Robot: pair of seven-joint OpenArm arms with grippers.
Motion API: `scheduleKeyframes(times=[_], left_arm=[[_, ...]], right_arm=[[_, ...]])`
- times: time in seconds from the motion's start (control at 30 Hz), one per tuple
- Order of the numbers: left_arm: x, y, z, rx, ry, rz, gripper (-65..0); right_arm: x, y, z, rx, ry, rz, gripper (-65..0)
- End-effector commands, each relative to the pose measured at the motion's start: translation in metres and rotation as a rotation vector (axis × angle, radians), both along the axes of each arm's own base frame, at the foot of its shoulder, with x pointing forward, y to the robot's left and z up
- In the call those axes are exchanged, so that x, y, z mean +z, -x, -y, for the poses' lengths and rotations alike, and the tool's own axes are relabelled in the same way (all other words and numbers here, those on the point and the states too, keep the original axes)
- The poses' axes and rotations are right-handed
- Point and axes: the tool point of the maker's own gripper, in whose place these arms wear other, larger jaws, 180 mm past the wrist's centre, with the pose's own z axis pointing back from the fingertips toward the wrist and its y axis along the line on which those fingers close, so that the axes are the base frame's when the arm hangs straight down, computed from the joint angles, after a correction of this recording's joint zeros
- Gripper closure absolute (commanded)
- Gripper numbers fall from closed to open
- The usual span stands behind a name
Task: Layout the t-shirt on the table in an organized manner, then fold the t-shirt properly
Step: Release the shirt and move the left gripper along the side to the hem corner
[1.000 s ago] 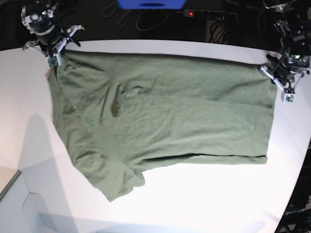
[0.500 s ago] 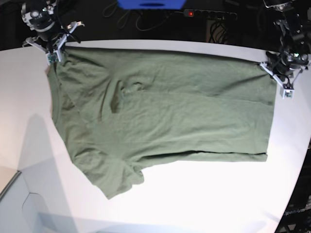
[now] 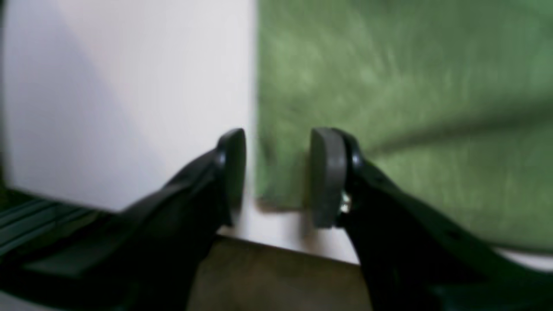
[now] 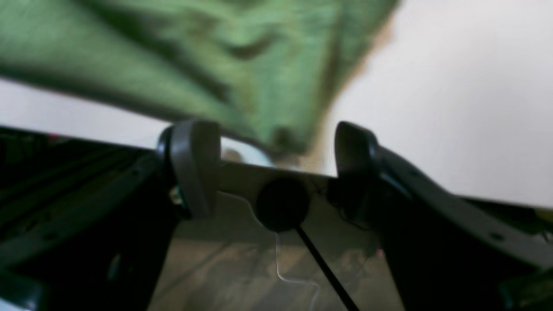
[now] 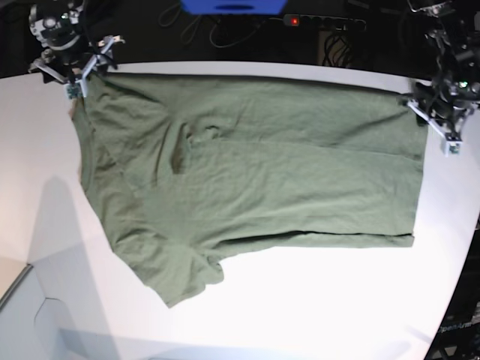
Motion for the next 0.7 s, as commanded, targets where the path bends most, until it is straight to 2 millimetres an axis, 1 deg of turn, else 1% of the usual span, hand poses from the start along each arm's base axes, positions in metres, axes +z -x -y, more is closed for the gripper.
scheduleKeyframes(times=[0.0, 0.1, 0.17, 0.27, 0.3, 0.4, 0.47, 0.57, 0.67], left_arm=[[0.023, -0.014, -0.007, 0.007, -0.034, 0.077, -23.9], [0.054, -0.02, -0.018, 0.063, -0.063, 0.177, -24.2], [0.069, -0.025, -0.024, 0.094, -0.073, 0.231, -24.2], [0.089, -0.045, -0.031, 0.12, -0.075, 0.306, -24.3], [0.091, -0.053, -0.032, 0.123, -0.066, 0.318, -24.5], [0.096, -0.075, -0.034, 0.144, -0.027, 0.359, -29.0], [0.095, -0.089, -0.035, 0.162, 0.007, 0.376, -31.6], [0.09, -0.101, -0.036, 0.177, 0.046, 0.378, -32.0], [0.087, -0.105, -0.036, 0.182, 0.063, 0.374, -32.0]], right_arm=[[0.013, -0.012, 0.007, -0.008, 0.015, 0.061, -41.4], [0.022, -0.021, 0.021, -0.044, 0.038, 0.095, -41.5], [0.027, -0.028, 0.03, -0.07, 0.051, 0.12, -41.7], [0.039, -0.051, 0.035, -0.078, 0.056, 0.181, -41.9], [0.043, -0.059, 0.034, -0.078, 0.056, 0.201, -41.9], [0.054, -0.079, 0.033, -0.073, 0.054, 0.255, -41.9], [0.063, -0.091, 0.035, -0.081, 0.057, 0.292, -41.9], [0.066, -0.096, 0.036, -0.083, 0.057, 0.305, -41.9], [0.062, -0.09, 0.037, -0.085, 0.059, 0.289, -41.9]])
